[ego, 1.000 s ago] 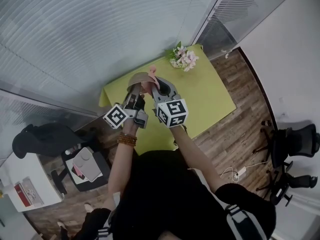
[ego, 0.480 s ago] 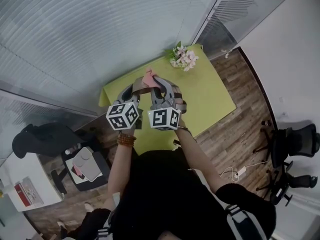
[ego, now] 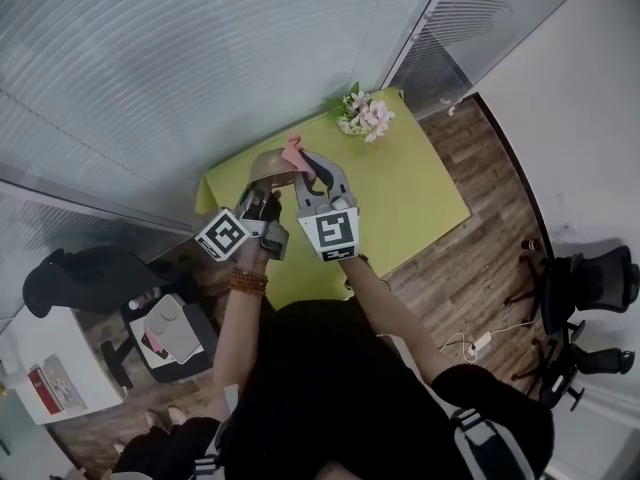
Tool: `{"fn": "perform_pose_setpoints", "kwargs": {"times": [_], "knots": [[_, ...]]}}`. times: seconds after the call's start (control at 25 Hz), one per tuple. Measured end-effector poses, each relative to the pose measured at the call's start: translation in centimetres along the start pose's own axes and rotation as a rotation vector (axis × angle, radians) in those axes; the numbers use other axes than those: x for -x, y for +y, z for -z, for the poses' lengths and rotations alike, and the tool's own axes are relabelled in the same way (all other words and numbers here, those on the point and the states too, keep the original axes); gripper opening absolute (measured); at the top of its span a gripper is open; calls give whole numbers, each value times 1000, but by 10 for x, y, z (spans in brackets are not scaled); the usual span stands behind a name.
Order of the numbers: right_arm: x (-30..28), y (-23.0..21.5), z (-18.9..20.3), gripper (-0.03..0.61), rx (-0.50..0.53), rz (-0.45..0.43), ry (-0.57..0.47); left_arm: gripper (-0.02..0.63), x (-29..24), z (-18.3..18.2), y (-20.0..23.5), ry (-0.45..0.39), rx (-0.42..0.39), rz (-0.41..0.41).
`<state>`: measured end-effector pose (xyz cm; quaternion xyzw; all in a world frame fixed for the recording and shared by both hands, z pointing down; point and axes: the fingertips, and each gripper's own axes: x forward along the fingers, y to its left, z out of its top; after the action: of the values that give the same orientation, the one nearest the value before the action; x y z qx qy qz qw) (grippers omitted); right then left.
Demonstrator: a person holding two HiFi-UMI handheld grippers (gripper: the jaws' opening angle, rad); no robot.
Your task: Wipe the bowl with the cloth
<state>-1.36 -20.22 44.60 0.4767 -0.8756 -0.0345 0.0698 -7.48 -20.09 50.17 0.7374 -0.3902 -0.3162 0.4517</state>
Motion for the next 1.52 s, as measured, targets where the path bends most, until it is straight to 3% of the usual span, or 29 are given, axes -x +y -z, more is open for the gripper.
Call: {"fn": "perform_pose_setpoints", "kwargs": {"times": [0.12, 0.16, 0.28, 0.36, 0.4, 0.44, 0.52, 0.68, 0.8, 0.88, 0.96, 1.12, 1.28, 1.4, 1.52], "knots": [[-1, 10, -4, 17, -202, -95, -40, 23, 3, -8, -15, -98, 253, 150], [-3, 14, -5, 18, -243, -126, -35, 23, 4, -11, -17, -131, 304, 192], [-8, 16, 2, 20, -172, -128, 10, 23, 0, -6, -13, -134, 308, 216], [-7, 5, 7, 20, -108, -89, 33, 35, -6, 8, -6, -45, 201, 137], [-7, -2, 7, 20, -96, -69, 40, 99, -6, 13, 0, 12, 107, 77], [-6, -8, 7, 18, -78, -51, 48, 150, -5, 17, 5, 71, -17, 18], [-4, -18, 6, 18, 6, -16, 70, 168, -4, 18, 10, 169, -271, -62], [0, -22, 13, 29, 276, 58, 140, 178, -1, 6, 11, 217, -553, -204], [0, -17, 19, 32, 521, 98, 177, 160, 0, 2, 11, 254, -808, -336], [-1, -10, 21, 32, 609, 92, 192, 140, -1, 2, 13, 276, -898, -394], [-1, -4, 21, 34, 596, 86, 189, 22, -1, 3, 13, 251, -832, -399], [2, -2, 12, 20, 474, 82, 142, 14, 0, 4, 11, 191, -599, -293], [2, -1, 2, 18, 420, 65, 84, 18, -2, 11, 10, 131, -206, -104], [1, 3, 1, 17, 321, 35, 65, 18, 1, 17, 9, 65, 63, 2], [-2, 4, 10, 17, 160, -1, 53, 17, 1, 19, 7, 22, 219, 62]]}}
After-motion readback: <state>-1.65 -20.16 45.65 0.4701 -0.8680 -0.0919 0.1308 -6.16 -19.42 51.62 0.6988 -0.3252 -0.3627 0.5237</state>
